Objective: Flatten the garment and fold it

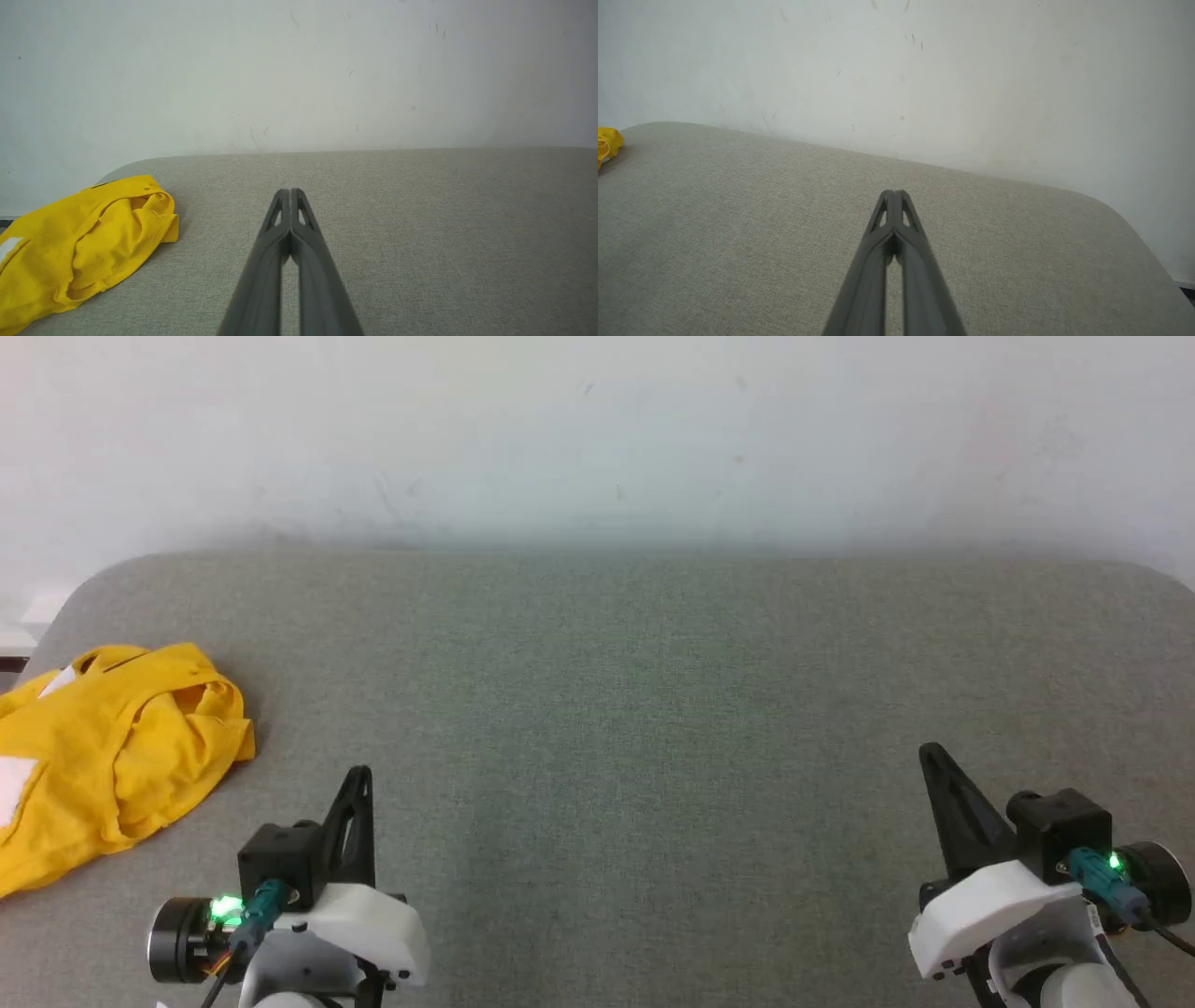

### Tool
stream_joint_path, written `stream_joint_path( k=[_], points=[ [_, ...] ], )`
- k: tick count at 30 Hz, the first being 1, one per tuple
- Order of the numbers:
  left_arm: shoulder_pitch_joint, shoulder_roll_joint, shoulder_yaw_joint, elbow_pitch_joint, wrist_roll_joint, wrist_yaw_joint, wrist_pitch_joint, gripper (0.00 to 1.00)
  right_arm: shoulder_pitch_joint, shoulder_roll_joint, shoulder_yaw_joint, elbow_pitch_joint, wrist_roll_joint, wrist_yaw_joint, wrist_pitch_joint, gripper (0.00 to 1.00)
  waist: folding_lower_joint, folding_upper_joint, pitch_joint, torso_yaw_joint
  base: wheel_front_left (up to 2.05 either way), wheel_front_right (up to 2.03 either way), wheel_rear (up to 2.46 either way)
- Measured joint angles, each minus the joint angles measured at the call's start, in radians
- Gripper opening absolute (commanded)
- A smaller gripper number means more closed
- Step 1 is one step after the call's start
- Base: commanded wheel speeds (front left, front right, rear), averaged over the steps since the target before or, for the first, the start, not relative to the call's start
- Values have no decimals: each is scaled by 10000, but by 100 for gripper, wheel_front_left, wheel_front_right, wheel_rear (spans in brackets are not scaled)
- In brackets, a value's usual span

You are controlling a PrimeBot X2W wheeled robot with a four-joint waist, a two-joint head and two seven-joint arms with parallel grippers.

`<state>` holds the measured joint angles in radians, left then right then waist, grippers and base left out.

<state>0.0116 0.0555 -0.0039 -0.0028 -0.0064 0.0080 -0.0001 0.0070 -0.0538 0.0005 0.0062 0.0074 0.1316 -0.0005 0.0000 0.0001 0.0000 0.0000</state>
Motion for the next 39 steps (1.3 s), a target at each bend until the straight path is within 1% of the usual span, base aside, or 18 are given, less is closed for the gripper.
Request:
stream_joint_path(
  k=[17,18,26,39],
  points=[
    [0,0,0,0,0,0,0,0,0,0,2,0,0,0,0,0,0,-1,0,0,0,0,0],
    [0,0,0,0,0,0,0,100,0,0,2,0,0,0,0,100,0,-1,0,0,0,0,0],
    [11,4,-8,-4,-4,6,-8,100,1,-10,-54,50,25,0,-15,100,0,0,3,-1,0,0,0],
    [15,4,-15,-61,-140,31,-282,100,-9,-10,-570,128,209,0,-284,100,0,0,146,52,0,0,0]
  ],
)
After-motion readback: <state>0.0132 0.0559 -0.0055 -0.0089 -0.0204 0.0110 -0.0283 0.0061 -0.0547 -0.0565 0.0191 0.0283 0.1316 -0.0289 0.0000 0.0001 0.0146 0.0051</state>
